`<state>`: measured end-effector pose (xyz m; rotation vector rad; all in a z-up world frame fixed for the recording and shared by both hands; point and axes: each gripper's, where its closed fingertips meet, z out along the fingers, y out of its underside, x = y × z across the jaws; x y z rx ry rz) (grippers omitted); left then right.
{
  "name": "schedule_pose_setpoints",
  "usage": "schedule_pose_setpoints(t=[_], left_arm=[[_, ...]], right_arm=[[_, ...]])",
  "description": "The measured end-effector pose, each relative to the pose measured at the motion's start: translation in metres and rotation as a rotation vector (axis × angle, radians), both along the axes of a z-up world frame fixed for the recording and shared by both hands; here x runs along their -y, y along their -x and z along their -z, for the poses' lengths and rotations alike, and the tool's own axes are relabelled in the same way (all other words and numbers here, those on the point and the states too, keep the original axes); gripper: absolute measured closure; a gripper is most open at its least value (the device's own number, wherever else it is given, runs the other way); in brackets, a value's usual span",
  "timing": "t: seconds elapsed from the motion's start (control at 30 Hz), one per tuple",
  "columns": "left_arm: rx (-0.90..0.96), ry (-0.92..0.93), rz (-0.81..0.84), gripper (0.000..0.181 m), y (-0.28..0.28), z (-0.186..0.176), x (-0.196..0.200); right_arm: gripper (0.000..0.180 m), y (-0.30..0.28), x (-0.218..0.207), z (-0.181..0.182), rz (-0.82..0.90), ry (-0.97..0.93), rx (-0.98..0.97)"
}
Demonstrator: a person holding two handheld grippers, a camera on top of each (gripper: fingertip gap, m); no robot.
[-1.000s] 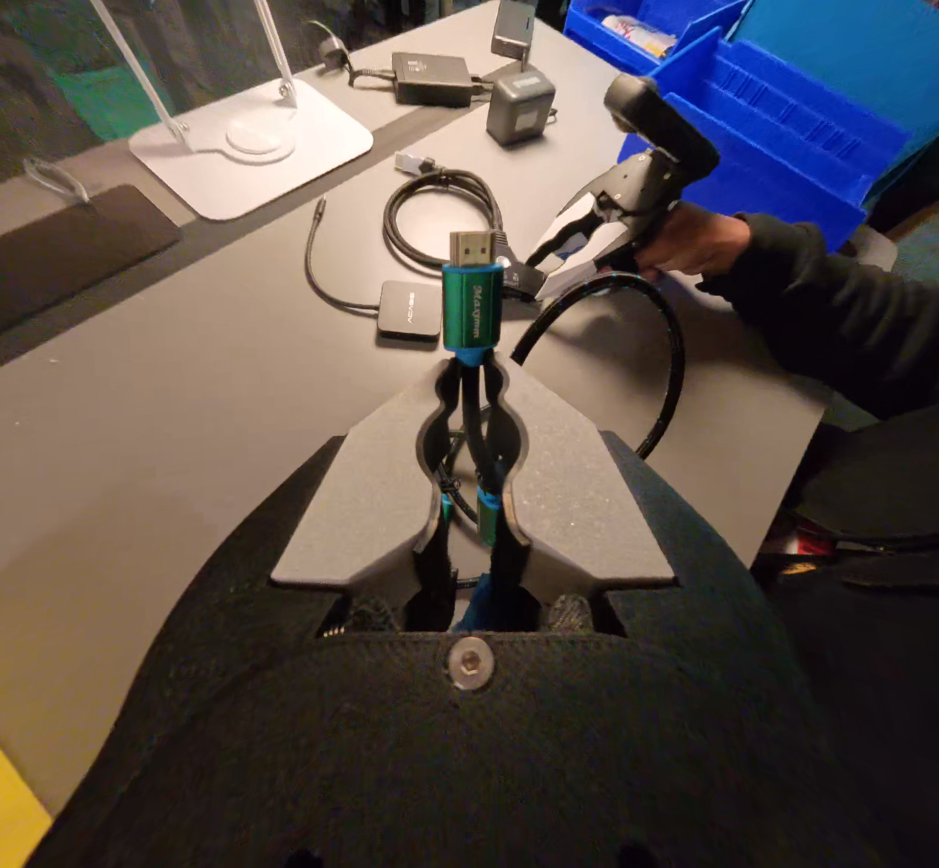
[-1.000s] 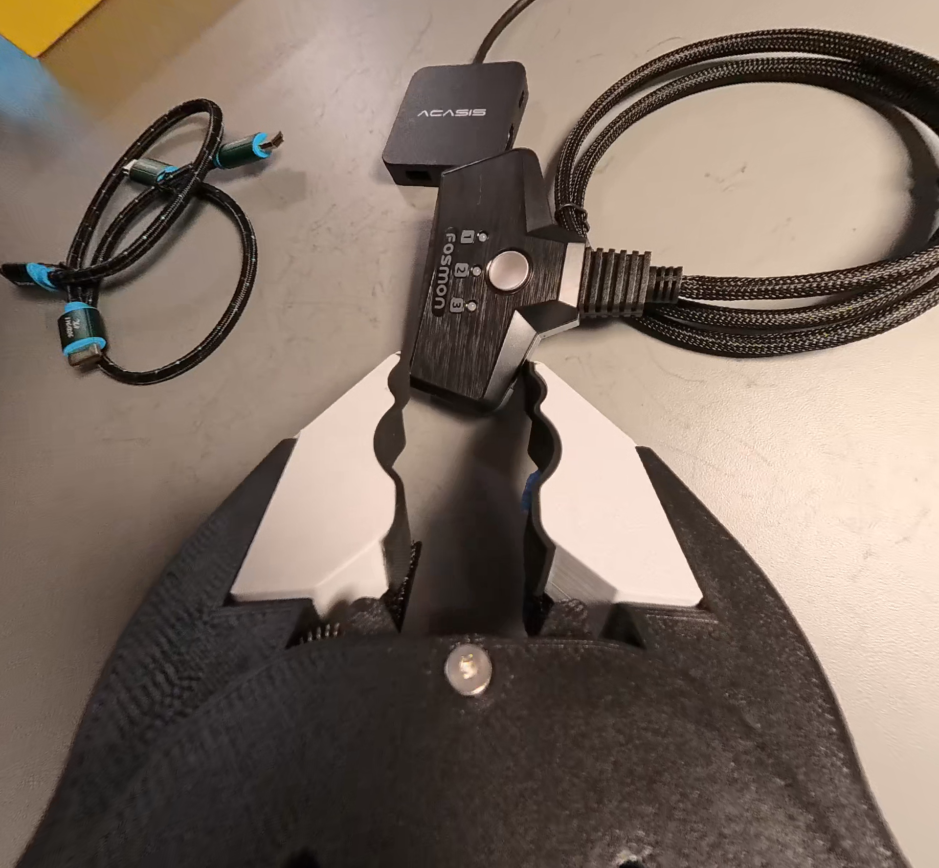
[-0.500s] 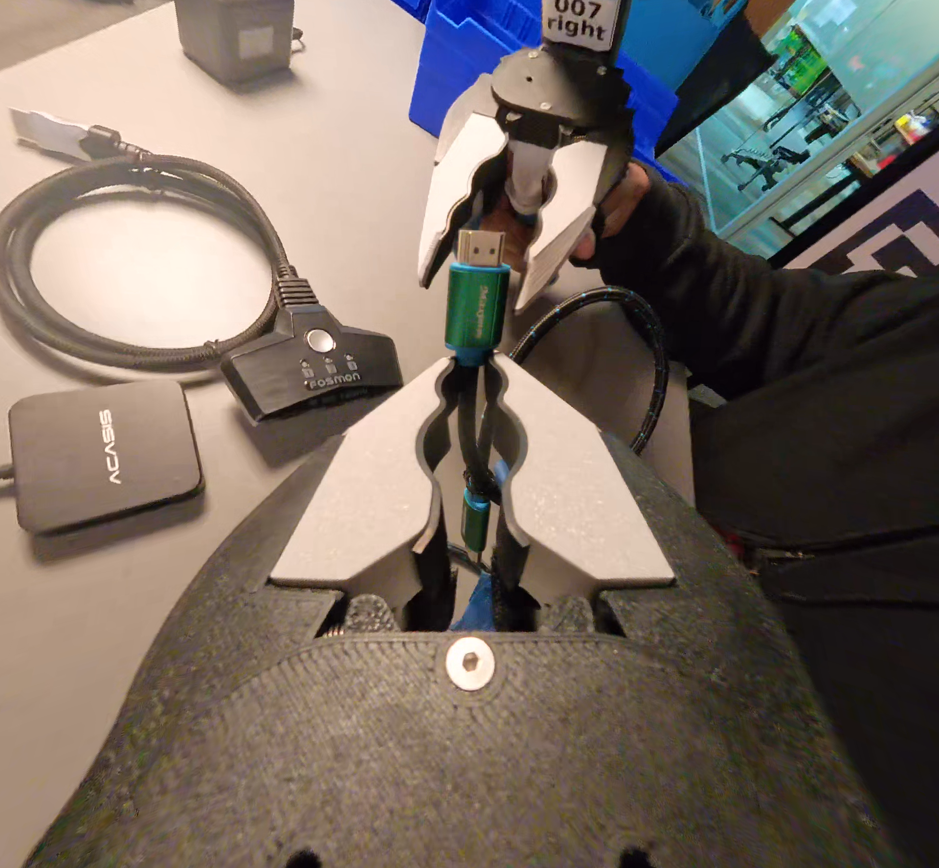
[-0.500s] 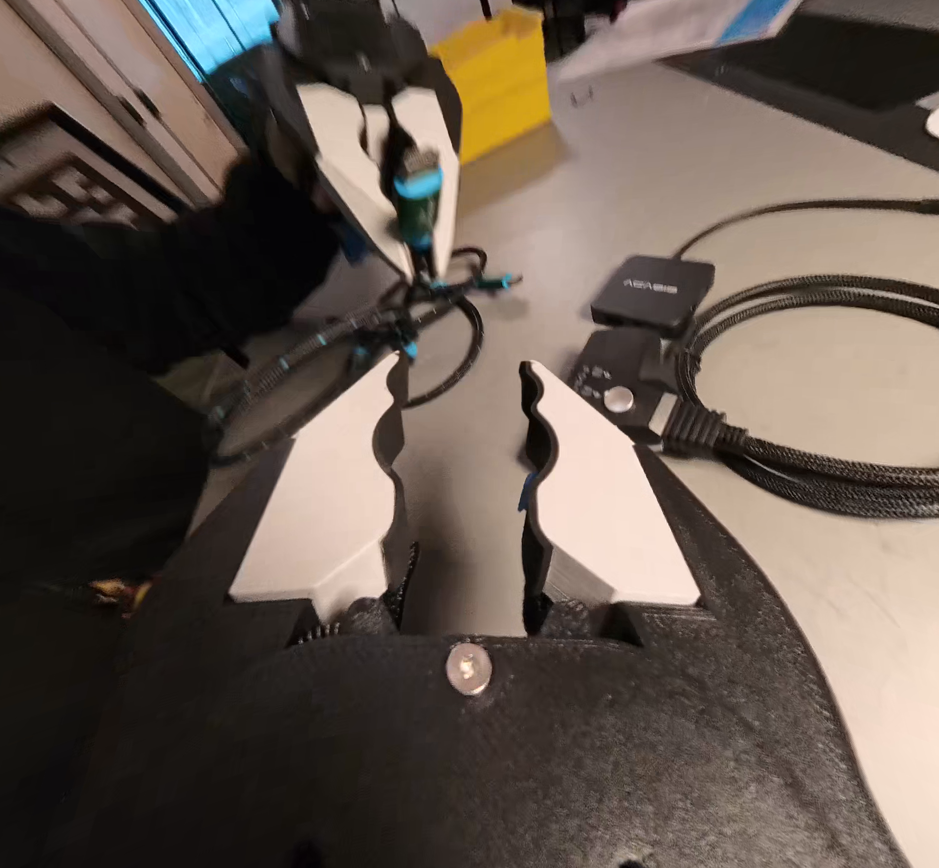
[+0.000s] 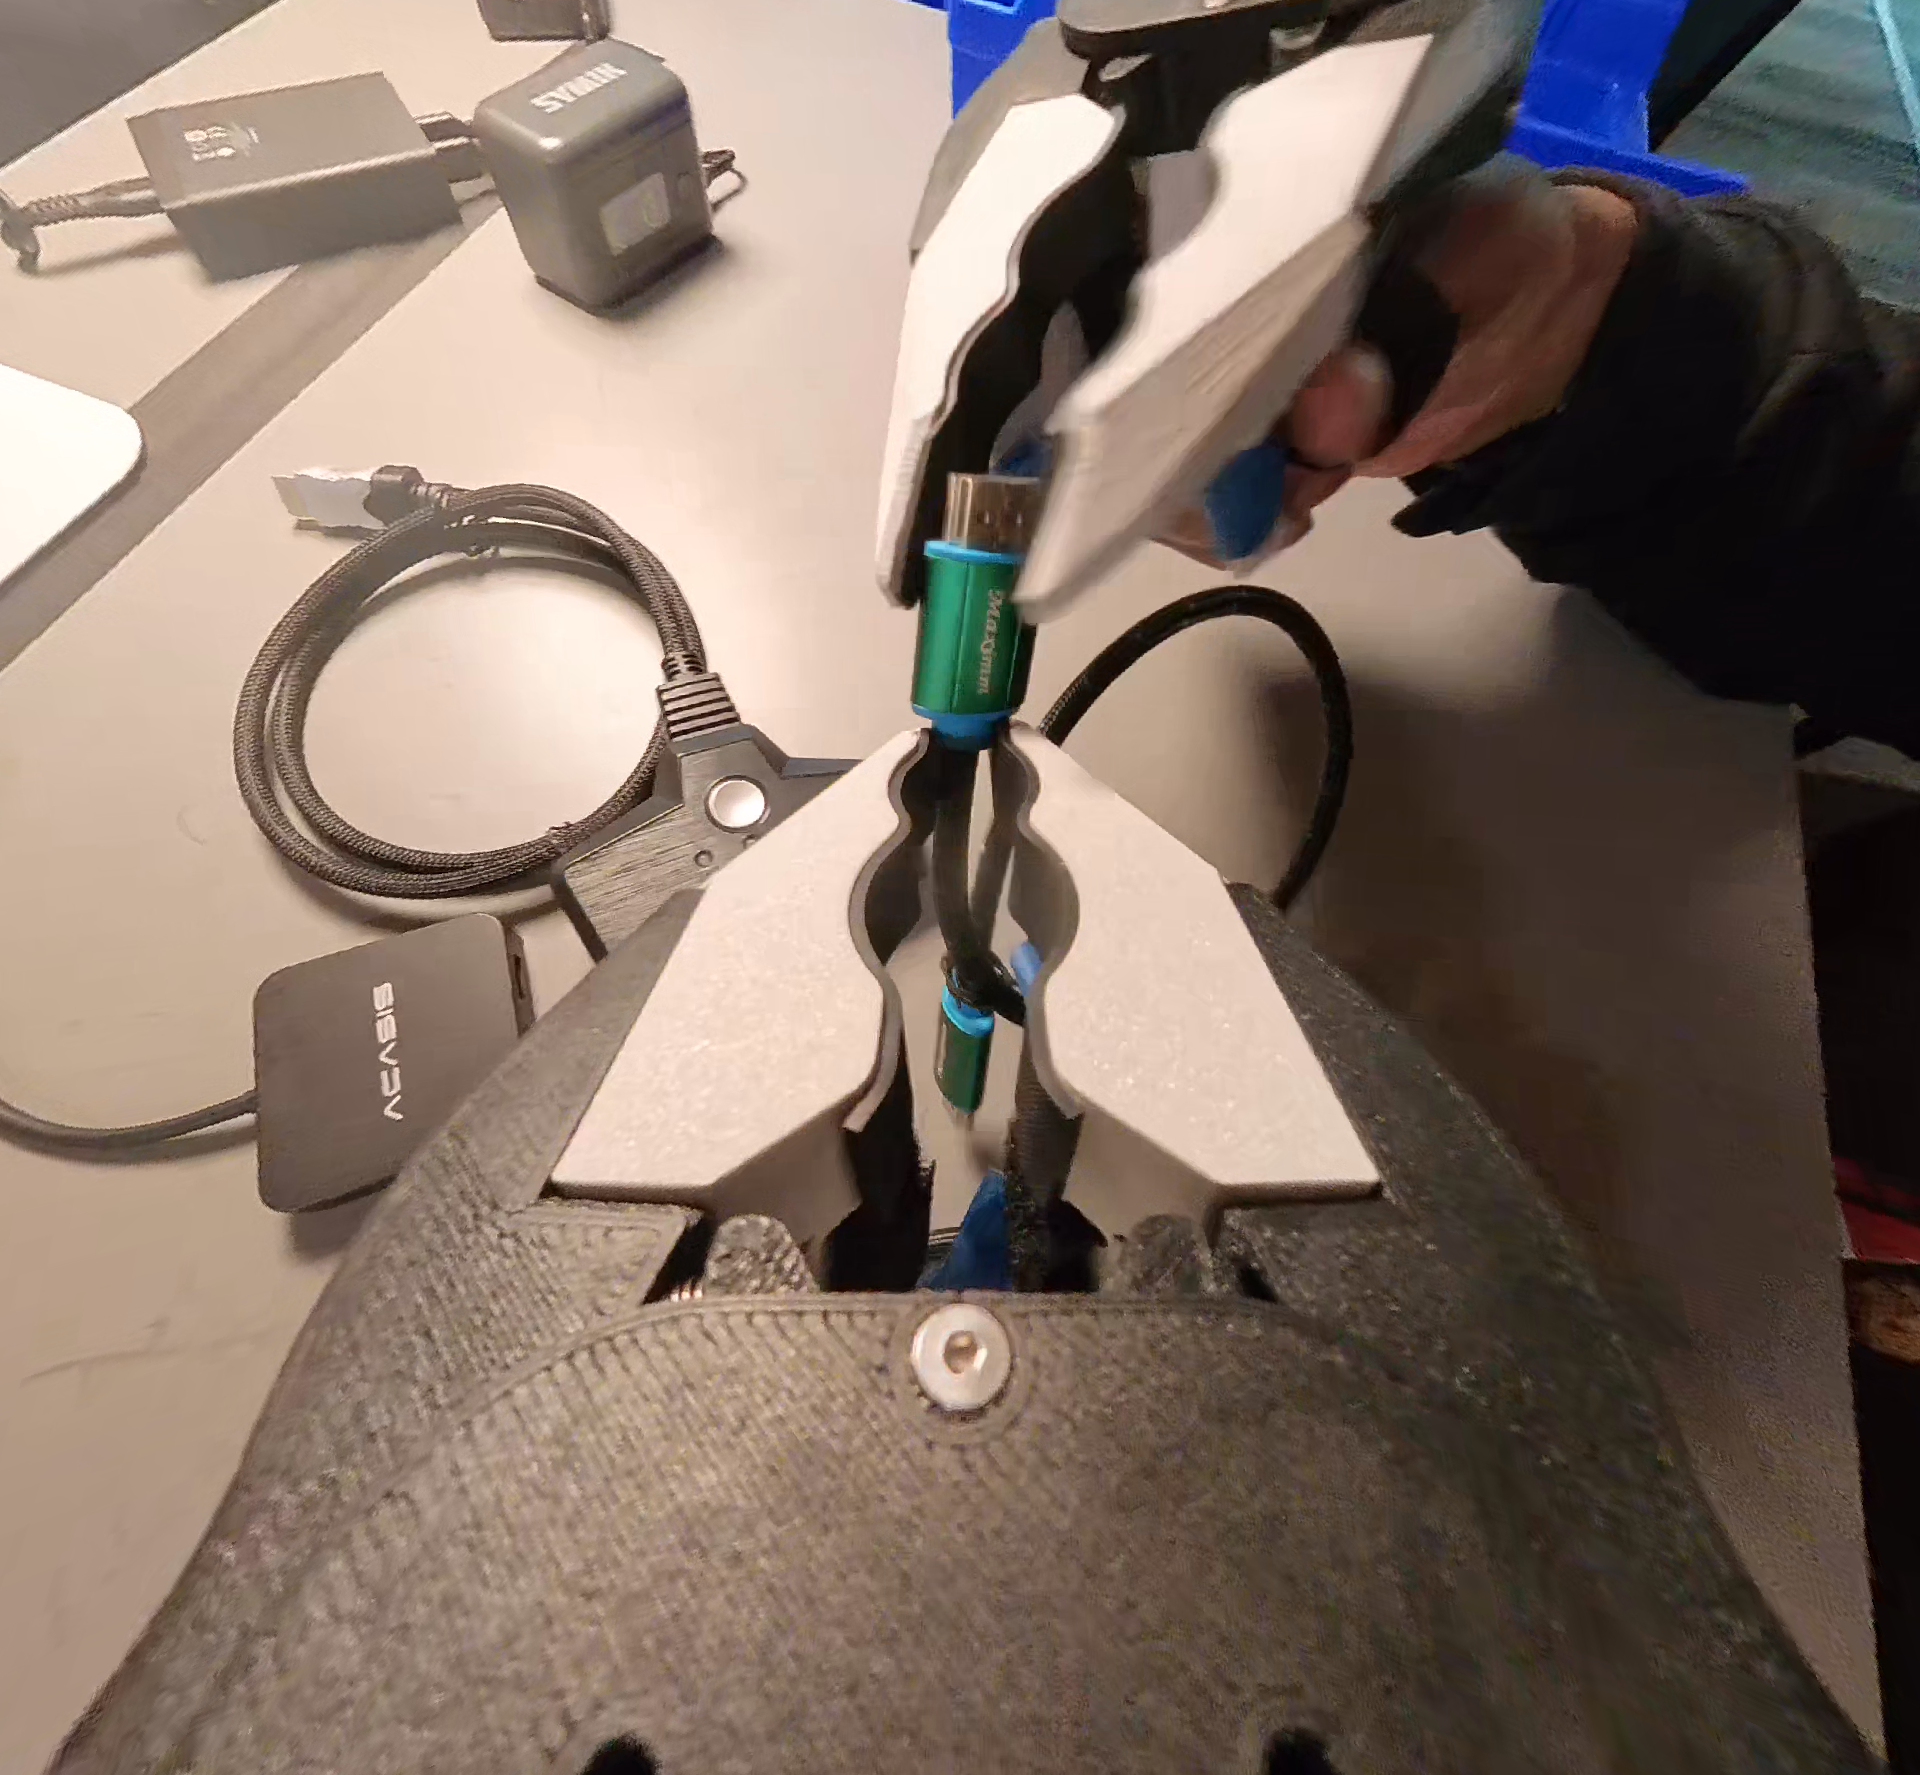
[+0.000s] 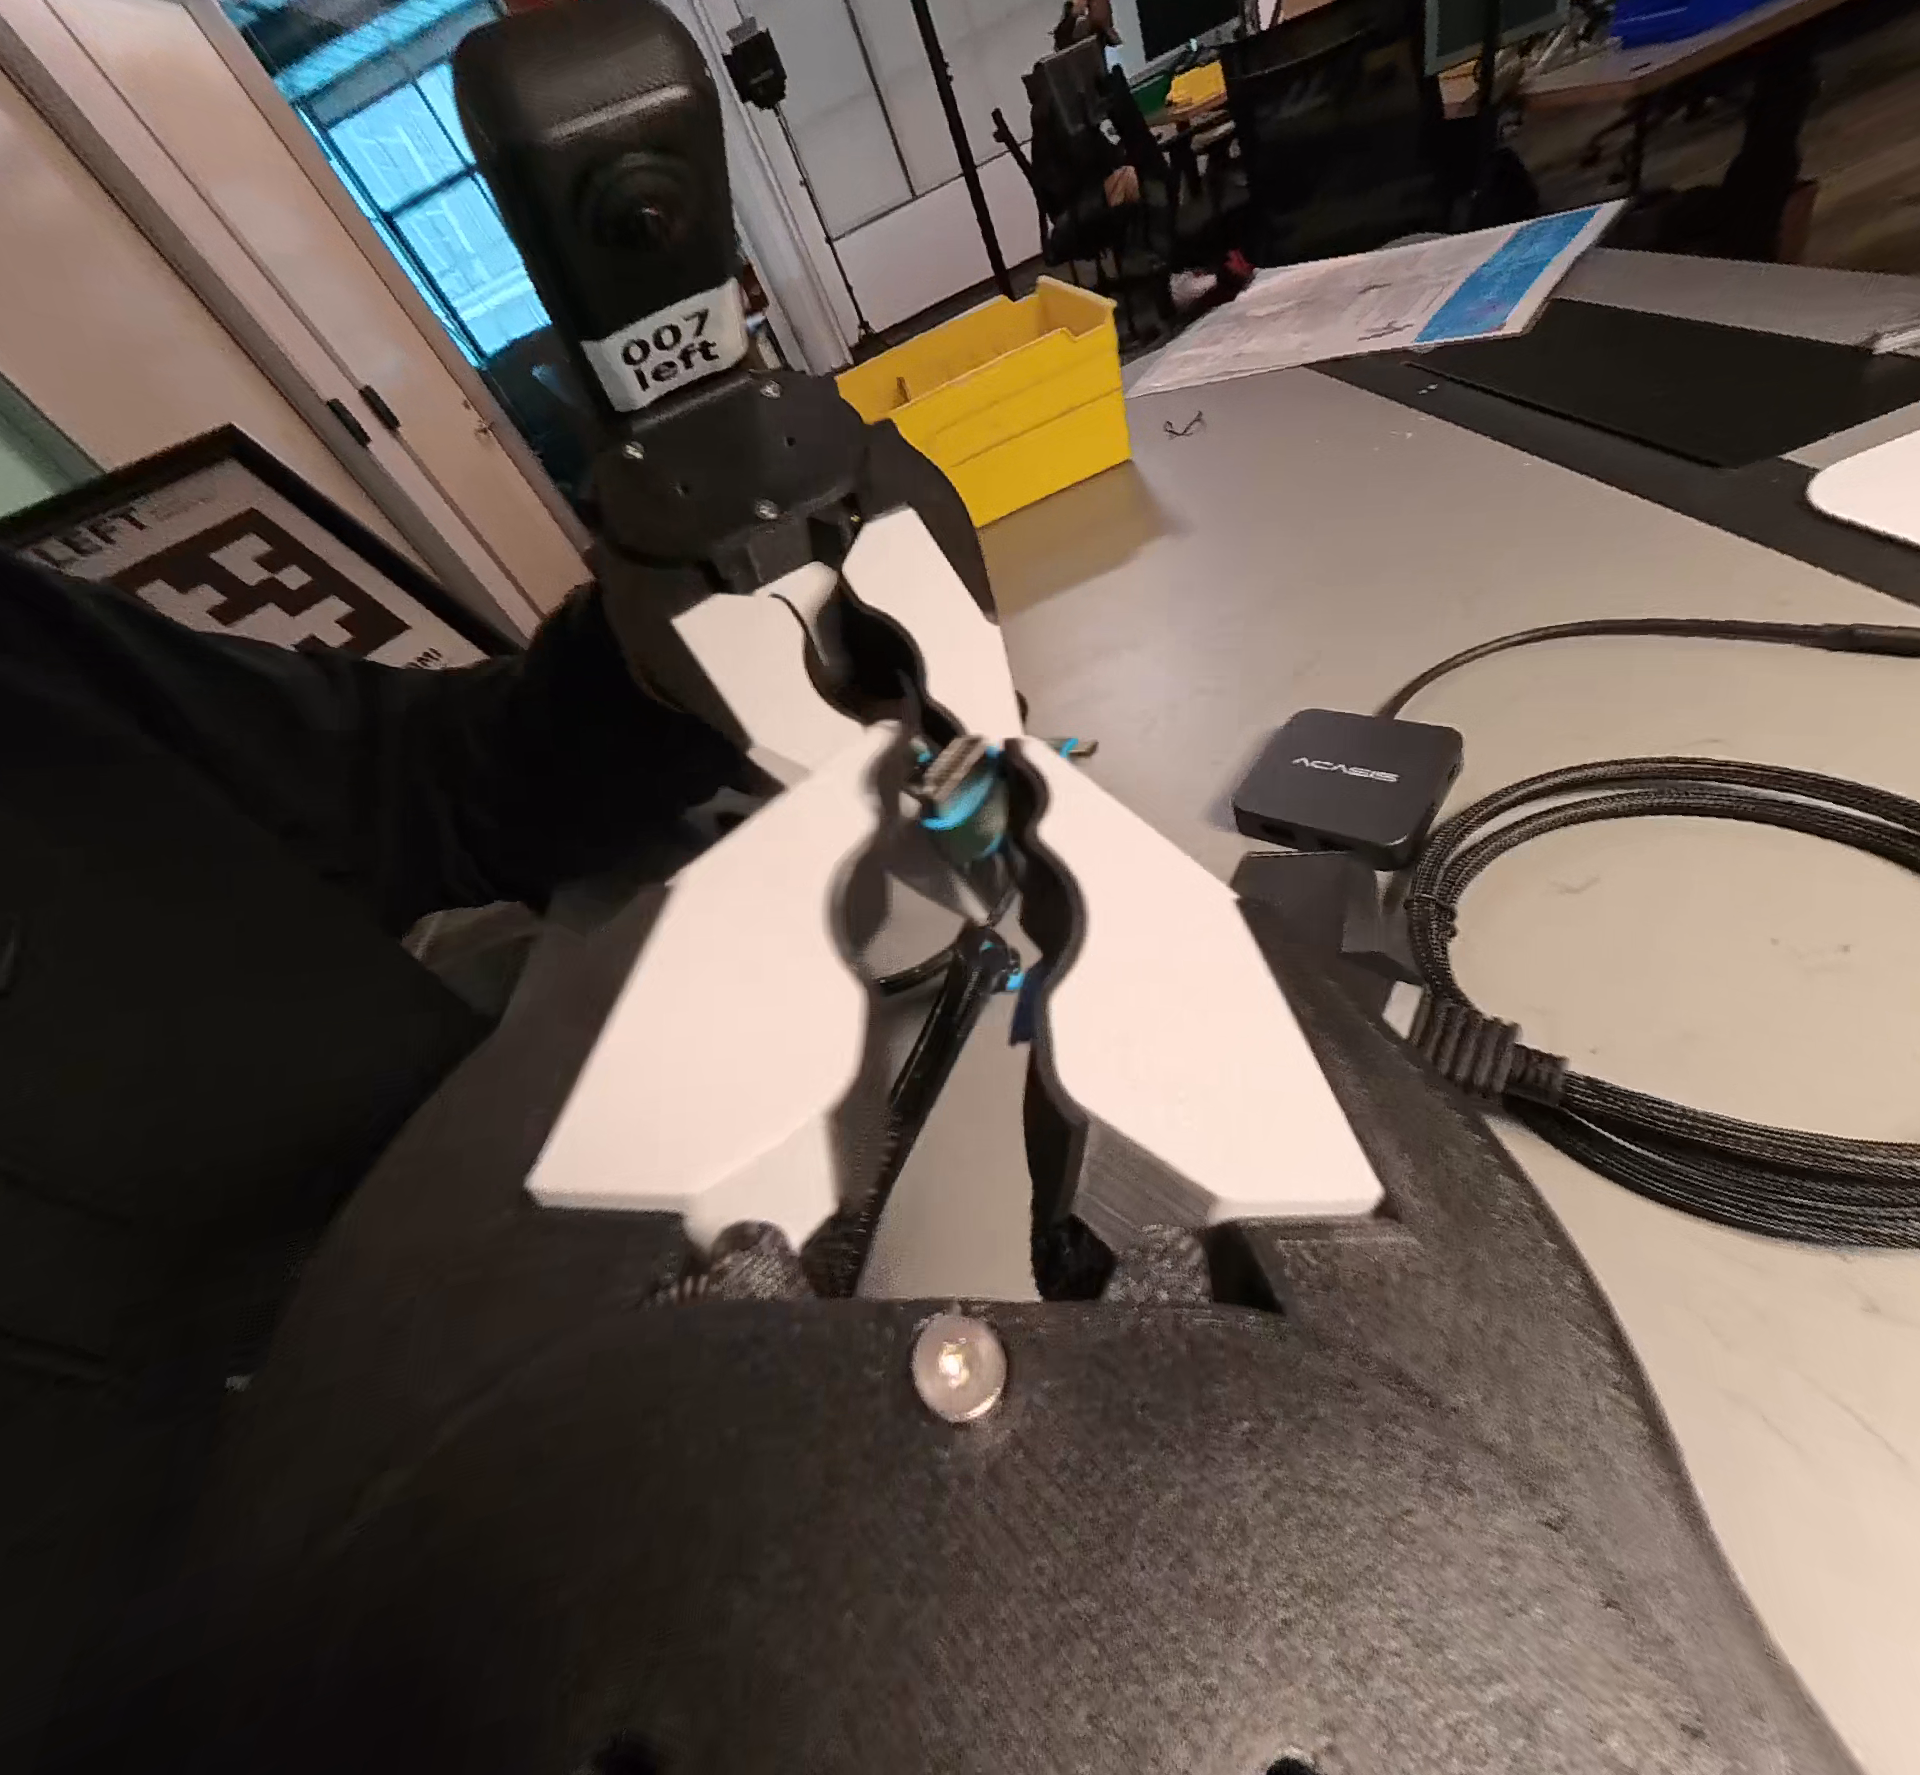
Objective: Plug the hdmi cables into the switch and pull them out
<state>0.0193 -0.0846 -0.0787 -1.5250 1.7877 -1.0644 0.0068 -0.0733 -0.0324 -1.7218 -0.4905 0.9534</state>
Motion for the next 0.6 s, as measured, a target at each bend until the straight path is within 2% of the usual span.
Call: schedule_pose_setpoints(t=[0.03,0.13,0.23,0.37,0.47,0.57,0.6], left_arm=[[0.002,0.011,0.005,0.171,0.001,-0.001,0.002],[0.054,0.143,0.051,0.17,0.007,-0.012,0.009],[0.135,0.376,0.105,0.143,0.013,-0.027,0.006],[0.197,0.717,0.231,0.123,0.02,-0.039,0.01],[0.234,0.788,0.324,0.133,0.021,-0.047,0.023],[0.251,0.717,0.333,0.169,0.018,-0.047,0.029],[0.26,0.677,0.308,0.169,0.017,-0.047,0.026]], right_arm=[[0.166,0.0,0.0,-0.001,-0.002,-0.009,0.003],[0.167,0.003,0.006,-0.009,-0.04,-0.059,-0.028],[0.168,0.004,0.008,-0.015,-0.065,-0.087,-0.077],[0.168,0.011,0.016,-0.029,-0.123,-0.161,-0.151],[0.168,0.017,0.019,-0.033,-0.143,-0.215,-0.147],[0.168,0.017,0.019,-0.033,-0.13,-0.244,-0.139],[0.168,0.014,0.016,-0.034,-0.109,-0.248,-0.153]])
